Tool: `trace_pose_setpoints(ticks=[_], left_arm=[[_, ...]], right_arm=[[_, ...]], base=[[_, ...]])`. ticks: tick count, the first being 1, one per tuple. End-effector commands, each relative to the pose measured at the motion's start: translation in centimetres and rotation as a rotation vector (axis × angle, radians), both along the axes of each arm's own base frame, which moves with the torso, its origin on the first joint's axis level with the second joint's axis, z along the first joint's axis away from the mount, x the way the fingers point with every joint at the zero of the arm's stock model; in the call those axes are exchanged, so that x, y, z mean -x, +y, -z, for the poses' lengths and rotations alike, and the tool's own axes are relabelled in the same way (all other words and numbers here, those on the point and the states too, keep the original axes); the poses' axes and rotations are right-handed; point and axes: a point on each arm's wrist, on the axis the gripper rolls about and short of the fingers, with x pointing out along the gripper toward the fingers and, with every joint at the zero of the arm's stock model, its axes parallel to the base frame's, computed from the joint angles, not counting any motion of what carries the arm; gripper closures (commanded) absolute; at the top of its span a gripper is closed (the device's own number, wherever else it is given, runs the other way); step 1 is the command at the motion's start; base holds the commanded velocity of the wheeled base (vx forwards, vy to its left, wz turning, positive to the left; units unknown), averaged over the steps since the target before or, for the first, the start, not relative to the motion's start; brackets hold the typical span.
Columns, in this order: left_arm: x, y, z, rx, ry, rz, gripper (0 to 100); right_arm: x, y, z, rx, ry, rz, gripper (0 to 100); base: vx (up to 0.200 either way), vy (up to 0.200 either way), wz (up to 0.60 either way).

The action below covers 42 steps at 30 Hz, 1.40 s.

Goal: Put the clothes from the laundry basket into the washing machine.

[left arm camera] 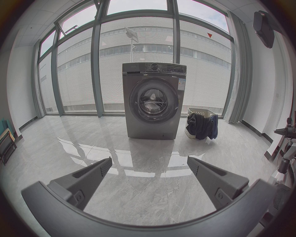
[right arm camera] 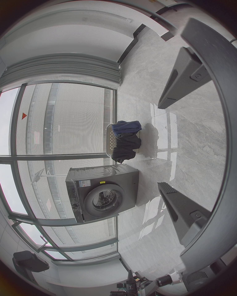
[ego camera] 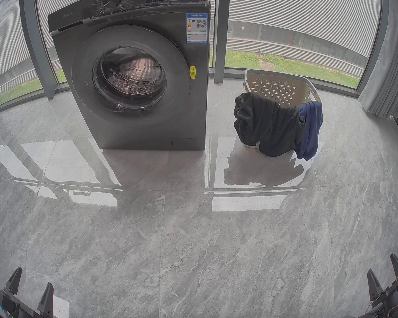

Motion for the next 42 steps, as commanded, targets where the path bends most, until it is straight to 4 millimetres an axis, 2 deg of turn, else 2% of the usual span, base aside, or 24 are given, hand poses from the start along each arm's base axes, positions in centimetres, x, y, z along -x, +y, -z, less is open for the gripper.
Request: trace_pose_setpoints(ticks=[1, 11, 26, 32, 38, 42], left_arm=[[-0.02, 0.00, 0.48, 0.000, 0.002, 0.000, 0], [-0.02, 0.00, 0.48, 0.008, 0.002, 0.000, 0], [-0.02, 0.00, 0.48, 0.006, 0.002, -0.002, 0], [-0.02, 0.01, 0.48, 0.009, 0.002, -0.003, 0], [-0.02, 0.01, 0.48, 0.009, 0.002, -0.002, 0], [-0.02, 0.01, 0.48, 0.011, 0.002, -0.002, 0]], right_arm=[[-0.02, 0.00, 0.52, 0.001, 0.003, 0.000, 0], [-0.02, 0.00, 0.52, 0.001, 0.003, -0.002, 0], [-0.02, 0.00, 0.52, 0.002, 0.003, -0.002, 0], [-0.02, 0.00, 0.52, 0.002, 0.003, -0.002, 0], [-0.02, 0.00, 0.52, 0.002, 0.003, -0.002, 0], [-0.02, 0.00, 0.52, 0.002, 0.003, -0.002, 0]], base=[[0.000, 0.000, 0.00], [0.000, 0.000, 0.00], [0.200, 0.000, 0.00], [0.000, 0.000, -0.60], [0.000, 0.000, 0.00], [0.200, 0.000, 0.00]])
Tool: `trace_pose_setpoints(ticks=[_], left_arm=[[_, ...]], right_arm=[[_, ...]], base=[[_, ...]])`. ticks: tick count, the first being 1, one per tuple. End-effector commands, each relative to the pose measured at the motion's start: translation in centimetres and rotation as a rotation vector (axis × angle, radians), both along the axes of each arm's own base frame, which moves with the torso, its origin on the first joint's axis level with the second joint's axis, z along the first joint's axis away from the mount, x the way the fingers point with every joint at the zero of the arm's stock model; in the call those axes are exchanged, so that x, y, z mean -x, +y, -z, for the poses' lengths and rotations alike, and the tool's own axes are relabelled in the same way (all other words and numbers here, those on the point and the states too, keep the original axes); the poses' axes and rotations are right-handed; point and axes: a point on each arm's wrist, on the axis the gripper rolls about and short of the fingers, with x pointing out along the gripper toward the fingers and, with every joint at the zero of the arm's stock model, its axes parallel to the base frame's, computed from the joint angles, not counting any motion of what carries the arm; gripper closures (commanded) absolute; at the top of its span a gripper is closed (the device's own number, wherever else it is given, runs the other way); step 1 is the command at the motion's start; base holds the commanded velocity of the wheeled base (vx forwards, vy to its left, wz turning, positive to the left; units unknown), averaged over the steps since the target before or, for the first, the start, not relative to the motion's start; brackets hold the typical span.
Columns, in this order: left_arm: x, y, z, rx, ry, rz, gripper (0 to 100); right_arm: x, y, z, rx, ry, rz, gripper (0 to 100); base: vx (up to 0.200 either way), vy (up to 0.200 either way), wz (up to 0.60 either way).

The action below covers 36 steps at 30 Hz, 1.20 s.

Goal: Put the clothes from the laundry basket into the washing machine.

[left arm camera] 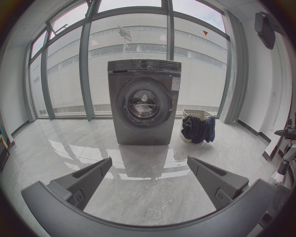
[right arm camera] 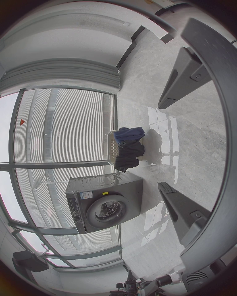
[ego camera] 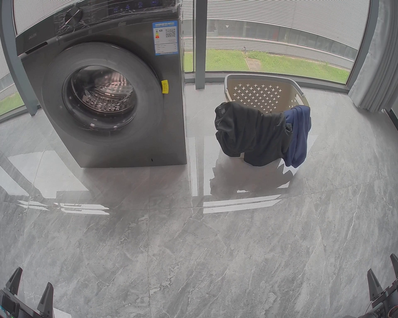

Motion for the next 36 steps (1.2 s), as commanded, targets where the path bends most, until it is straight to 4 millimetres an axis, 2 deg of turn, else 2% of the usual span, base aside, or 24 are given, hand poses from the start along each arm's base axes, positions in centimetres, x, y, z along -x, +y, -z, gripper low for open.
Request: trace_pose_setpoints(ticks=[1, 11, 20, 23, 26, 36], left_arm=[[-0.02, 0.00, 0.47, 0.001, 0.003, 0.000, 0], [-0.02, 0.00, 0.47, 0.001, 0.003, 0.000, 0], [-0.02, 0.00, 0.47, 0.004, 0.003, 0.000, 0], [-0.02, 0.00, 0.47, 0.006, 0.003, 0.000, 0], [-0.02, 0.00, 0.47, 0.006, 0.003, -0.002, 0], [-0.02, 0.00, 0.47, 0.006, 0.003, -0.002, 0]], right_arm=[[-0.02, 0.00, 0.52, 0.000, 0.003, -0.001, 0], [-0.02, 0.00, 0.52, 0.002, 0.002, -0.001, 0], [-0.02, 0.00, 0.52, 0.003, 0.002, -0.002, 0], [-0.02, 0.00, 0.52, 0.003, 0.002, -0.002, 0], [-0.02, 0.00, 0.52, 0.003, 0.002, -0.002, 0], [-0.02, 0.00, 0.52, 0.003, 0.002, -0.002, 0]], base=[[0.200, 0.000, 0.00], [0.200, 0.000, 0.00], [0.000, 0.000, 0.00], [0.000, 0.000, 0.60], [0.000, 0.000, 0.00], [0.200, 0.000, 0.00]])
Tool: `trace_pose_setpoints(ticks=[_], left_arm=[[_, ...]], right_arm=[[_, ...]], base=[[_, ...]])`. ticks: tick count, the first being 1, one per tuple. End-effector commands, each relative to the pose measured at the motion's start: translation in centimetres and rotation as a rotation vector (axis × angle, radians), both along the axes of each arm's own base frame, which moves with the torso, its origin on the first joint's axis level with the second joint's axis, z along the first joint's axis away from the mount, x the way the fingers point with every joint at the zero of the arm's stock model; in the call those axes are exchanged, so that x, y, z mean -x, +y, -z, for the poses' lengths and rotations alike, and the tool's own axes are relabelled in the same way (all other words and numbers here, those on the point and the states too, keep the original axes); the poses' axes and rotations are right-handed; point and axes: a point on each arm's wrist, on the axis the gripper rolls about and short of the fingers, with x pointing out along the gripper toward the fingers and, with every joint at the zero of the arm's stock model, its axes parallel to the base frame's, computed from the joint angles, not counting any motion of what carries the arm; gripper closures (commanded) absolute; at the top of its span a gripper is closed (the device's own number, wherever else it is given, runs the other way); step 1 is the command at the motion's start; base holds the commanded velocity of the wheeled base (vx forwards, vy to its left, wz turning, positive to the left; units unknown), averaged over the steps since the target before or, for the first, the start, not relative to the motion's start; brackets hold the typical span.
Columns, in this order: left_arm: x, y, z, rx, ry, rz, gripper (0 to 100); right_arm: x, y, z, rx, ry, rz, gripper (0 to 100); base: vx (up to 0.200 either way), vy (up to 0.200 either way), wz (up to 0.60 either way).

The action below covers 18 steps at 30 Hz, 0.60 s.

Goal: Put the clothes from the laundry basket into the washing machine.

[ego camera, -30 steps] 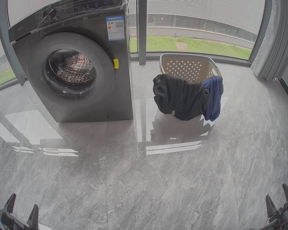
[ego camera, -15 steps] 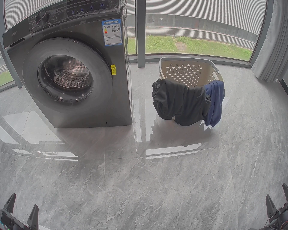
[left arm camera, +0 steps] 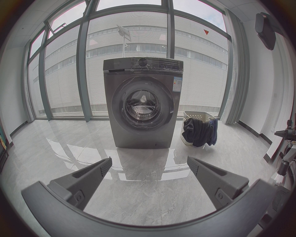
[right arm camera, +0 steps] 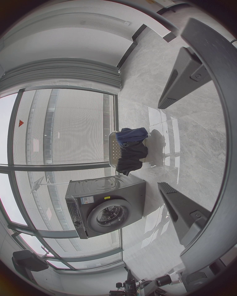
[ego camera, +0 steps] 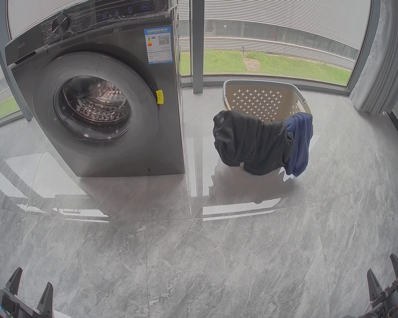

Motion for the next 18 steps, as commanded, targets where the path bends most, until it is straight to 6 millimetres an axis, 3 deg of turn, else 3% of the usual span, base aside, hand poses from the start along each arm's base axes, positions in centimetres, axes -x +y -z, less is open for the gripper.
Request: trace_pose_setpoints(ticks=[1, 8, 14, 18], left_arm=[[-0.02, 0.00, 0.48, 0.000, 0.003, -0.001, 0], [-0.02, 0.00, 0.49, 0.000, 0.004, -0.001, 0], [-0.02, 0.01, 0.48, 0.000, 0.003, -0.002, 0], [-0.02, 0.01, 0.49, 0.000, 0.004, -0.002, 0]], right_arm=[[-0.02, 0.00, 0.52, 0.000, 0.003, -0.001, 0], [-0.02, 0.00, 0.52, 0.000, 0.003, -0.001, 0], [-0.02, 0.00, 0.52, 0.000, 0.003, -0.001, 0], [-0.02, 0.00, 0.52, 0.000, 0.003, -0.001, 0]], base=[[0.200, 0.000, 0.00], [0.200, 0.000, 0.00], [0.000, 0.000, 0.00], [0.000, 0.000, 0.45]])
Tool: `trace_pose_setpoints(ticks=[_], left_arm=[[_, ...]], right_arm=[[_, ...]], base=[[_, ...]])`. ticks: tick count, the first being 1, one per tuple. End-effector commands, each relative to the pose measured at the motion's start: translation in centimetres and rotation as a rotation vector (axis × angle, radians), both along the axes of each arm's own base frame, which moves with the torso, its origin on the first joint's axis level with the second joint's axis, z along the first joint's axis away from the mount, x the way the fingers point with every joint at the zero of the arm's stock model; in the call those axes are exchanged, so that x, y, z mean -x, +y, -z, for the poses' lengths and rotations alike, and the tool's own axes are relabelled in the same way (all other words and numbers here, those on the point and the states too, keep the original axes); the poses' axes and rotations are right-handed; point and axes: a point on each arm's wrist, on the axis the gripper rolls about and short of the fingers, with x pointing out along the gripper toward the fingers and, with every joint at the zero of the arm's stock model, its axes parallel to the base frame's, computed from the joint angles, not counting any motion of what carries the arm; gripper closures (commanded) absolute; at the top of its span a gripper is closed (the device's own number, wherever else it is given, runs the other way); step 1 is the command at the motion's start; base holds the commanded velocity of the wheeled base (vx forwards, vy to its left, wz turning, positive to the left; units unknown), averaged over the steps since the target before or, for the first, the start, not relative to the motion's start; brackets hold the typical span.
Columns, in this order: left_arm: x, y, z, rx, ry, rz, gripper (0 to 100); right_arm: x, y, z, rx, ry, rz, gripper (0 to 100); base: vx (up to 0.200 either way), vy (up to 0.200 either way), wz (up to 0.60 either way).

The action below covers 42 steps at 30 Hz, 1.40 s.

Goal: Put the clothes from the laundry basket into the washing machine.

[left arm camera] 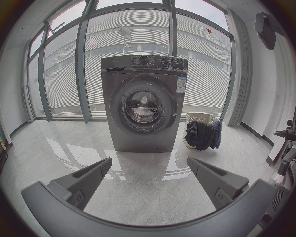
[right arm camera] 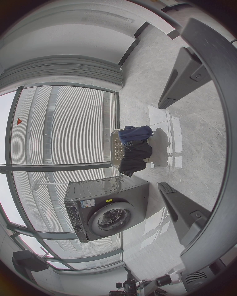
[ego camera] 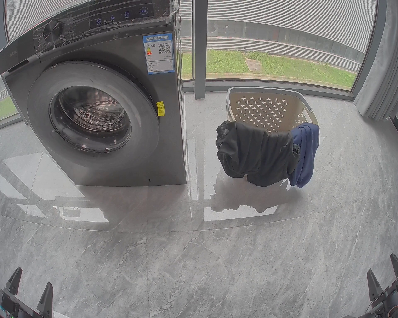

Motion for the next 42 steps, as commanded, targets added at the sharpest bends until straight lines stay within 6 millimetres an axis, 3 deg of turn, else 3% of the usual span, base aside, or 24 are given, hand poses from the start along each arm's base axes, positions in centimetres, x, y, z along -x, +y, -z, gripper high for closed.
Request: trace_pose_setpoints(ticks=[1, 5, 20, 35, 42], left_arm=[[-0.02, 0.00, 0.49, 0.000, 0.004, -0.001, 0], [-0.02, 0.00, 0.49, 0.000, 0.004, -0.001, 0], [-0.02, 0.00, 0.49, 0.000, 0.004, -0.001, 0], [-0.02, 0.00, 0.49, 0.003, 0.004, -0.003, 0], [-0.02, 0.00, 0.49, 0.003, 0.004, -0.003, 0]], right_arm=[[-0.02, 0.00, 0.52, 0.000, 0.003, 0.000, 0], [-0.02, 0.00, 0.52, 0.000, 0.003, 0.000, 0], [-0.02, 0.00, 0.52, 0.000, 0.003, 0.000, 0], [-0.02, 0.00, 0.52, -0.001, 0.003, 0.000, 0], [-0.02, 0.00, 0.52, -0.001, 0.003, 0.000, 0]], base=[[0.000, 0.000, 0.00], [0.000, 0.000, 0.00], [0.000, -0.200, 0.00], [0.000, 0.000, 0.24], [0.200, -0.171, 0.00]])
